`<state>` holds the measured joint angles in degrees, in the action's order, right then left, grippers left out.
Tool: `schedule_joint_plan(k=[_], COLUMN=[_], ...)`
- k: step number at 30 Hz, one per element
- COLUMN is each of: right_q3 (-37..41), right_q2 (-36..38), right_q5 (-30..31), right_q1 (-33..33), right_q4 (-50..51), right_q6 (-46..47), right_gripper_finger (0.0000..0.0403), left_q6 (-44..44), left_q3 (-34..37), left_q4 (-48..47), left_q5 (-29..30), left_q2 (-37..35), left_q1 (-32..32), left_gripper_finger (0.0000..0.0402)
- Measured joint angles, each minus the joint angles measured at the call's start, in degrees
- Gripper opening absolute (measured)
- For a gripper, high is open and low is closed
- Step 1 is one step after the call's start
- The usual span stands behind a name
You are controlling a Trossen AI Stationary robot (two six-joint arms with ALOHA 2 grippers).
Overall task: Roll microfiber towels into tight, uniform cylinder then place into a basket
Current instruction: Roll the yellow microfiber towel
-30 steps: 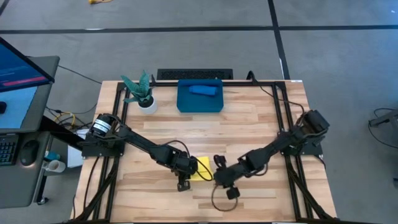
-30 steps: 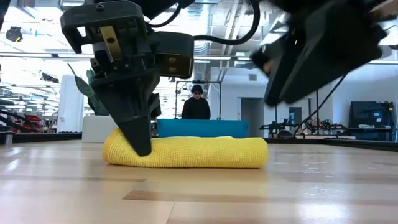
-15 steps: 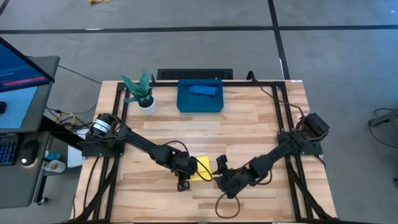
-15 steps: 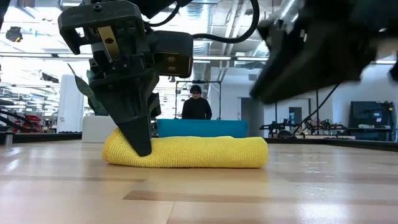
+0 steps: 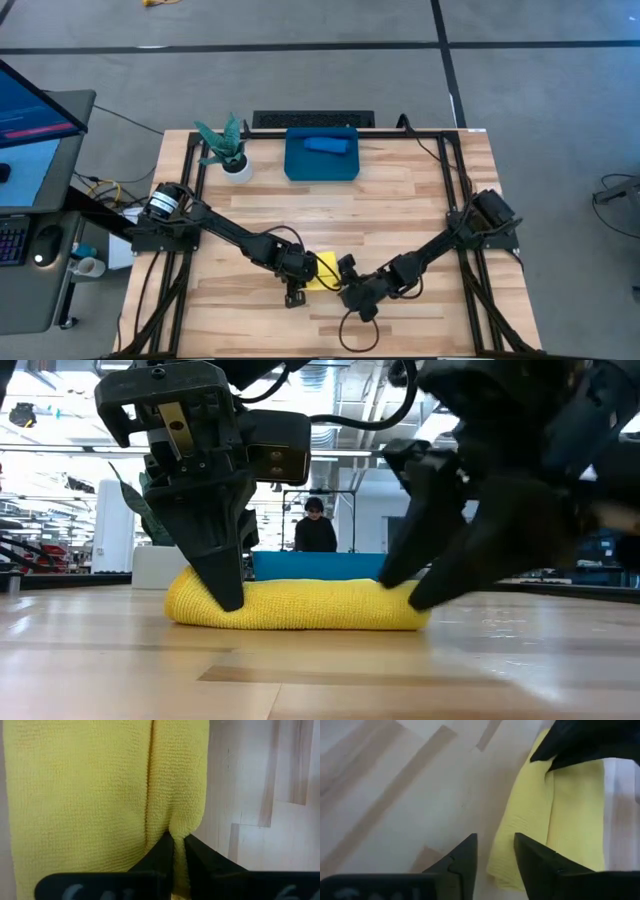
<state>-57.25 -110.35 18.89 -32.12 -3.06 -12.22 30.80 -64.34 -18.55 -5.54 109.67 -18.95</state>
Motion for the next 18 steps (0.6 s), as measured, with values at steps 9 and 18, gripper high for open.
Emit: schedule_joint_plan(k=[9, 18], right_q3=[-0.02, -0.19], right_q2=[-0.78, -2.87], right_q5=[1.67, -2.36], right_q1=[1.25, 3.56], right_q4=[0.78, 1.29], right_q6=[0.92, 5.19], right_gripper_finger=[0.0214, 0.0189], left_q6=[0.0, 0.12], left_q3=[-0.04, 0.01], left_q4=[0.19, 1.3], left_q5=[0.18, 0.26], left_q2=[0.02, 0.04], left_q1=[0.03, 0.05], left_gripper_finger=[0.002, 0.002])
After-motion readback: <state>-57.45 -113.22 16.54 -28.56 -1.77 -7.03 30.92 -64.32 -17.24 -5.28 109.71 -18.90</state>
